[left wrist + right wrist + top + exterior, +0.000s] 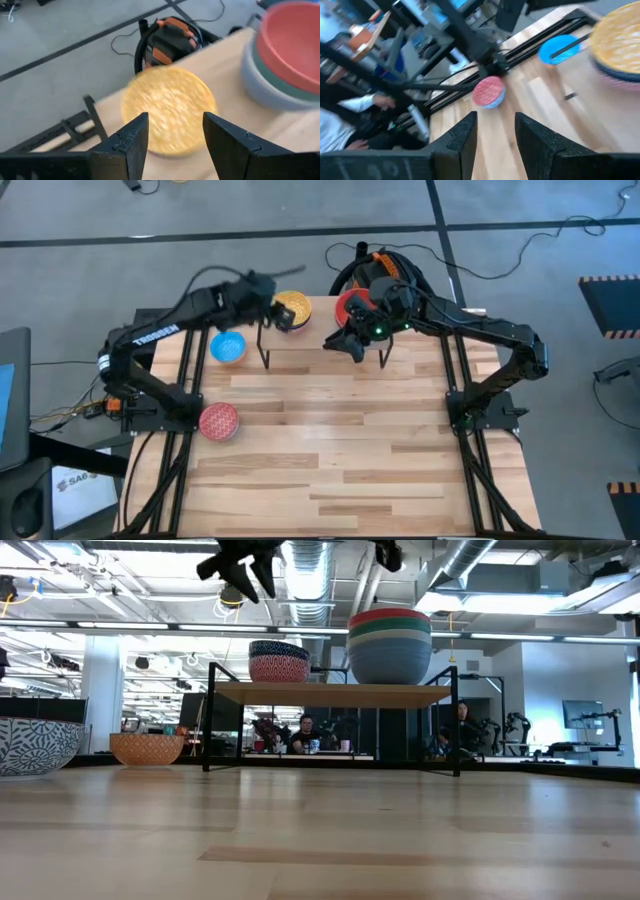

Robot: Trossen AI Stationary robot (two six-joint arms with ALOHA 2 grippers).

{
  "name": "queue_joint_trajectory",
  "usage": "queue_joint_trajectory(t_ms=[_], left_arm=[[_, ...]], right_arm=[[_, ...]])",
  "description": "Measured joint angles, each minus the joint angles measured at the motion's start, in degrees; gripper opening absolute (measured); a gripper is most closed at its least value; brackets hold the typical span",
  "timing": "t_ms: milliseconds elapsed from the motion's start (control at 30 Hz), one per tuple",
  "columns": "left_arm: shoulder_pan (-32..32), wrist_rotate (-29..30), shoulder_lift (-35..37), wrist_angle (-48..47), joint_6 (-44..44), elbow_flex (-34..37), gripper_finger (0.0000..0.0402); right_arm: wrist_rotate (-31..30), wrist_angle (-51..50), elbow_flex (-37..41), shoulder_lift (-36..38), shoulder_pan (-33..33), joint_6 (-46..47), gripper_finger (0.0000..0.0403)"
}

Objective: Place and stack bowls onto a shelf
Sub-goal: Stack the patterned red bowl on top of the patterned yellow bowl on the shelf

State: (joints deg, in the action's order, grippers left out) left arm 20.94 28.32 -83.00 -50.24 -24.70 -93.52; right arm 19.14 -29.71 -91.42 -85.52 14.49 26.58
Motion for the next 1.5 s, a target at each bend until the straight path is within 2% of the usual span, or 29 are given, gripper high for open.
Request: queue_joint_trajectory(t_ms=[233,500,700,800,967,1033,1167,1267,1400,1500], left_arm=[[-14.7,9.9,0.1,-3.8,-10.4,0.0,0.0171],[-29.6,21.3,-0.4,-19.2,-31.5,0.0,0.0171],[-38.9,25.5,-0.8,-27.6,-42.4,0.1,0.0171],[-42.2,25.1,-0.1,-29.0,-44.1,0.1,0.0171],[-45.5,16.8,3.5,-23.8,-39.2,-0.3,0.0171],[-47.2,15.4,4.5,-21.6,-36.7,-0.3,0.0171],[-53.6,20.5,4.4,-21.7,-36.4,1.1,0.0171],[-57.8,23.6,4.4,-21.8,-42.4,6.5,0.0171],[-62.3,24.0,4.7,-21.1,-52.0,13.7,0.0171],[-64.7,22.9,4.7,-17.8,-54.1,17.6,0.0171]], right_arm=[[1.4,-0.9,0.0,0.0,-4.1,-2.9,0.0159],[1.7,-1.5,0.0,0.0,-8.8,-4.7,0.0159],[-4.4,-0.9,0.0,0.0,-12.9,-2.3,0.0159],[-8.9,-0.6,0.0,-0.1,-14.9,0.8,0.0159],[-17.5,-0.7,0.0,-0.1,-17.6,6.4,0.0159],[-21.8,-0.7,0.0,-0.1,-18.5,7.5,0.0159],[-25.2,0.0,0.9,0.0,-19.5,13.3,0.0159],[-26.8,-0.2,2.9,-0.1,-21.5,18.1,0.0159],[-31.4,0.2,6.5,-0.1,-26.0,23.1,0.0159],[-35.3,3.5,10.0,-0.1,-28.9,27.4,0.0159]])
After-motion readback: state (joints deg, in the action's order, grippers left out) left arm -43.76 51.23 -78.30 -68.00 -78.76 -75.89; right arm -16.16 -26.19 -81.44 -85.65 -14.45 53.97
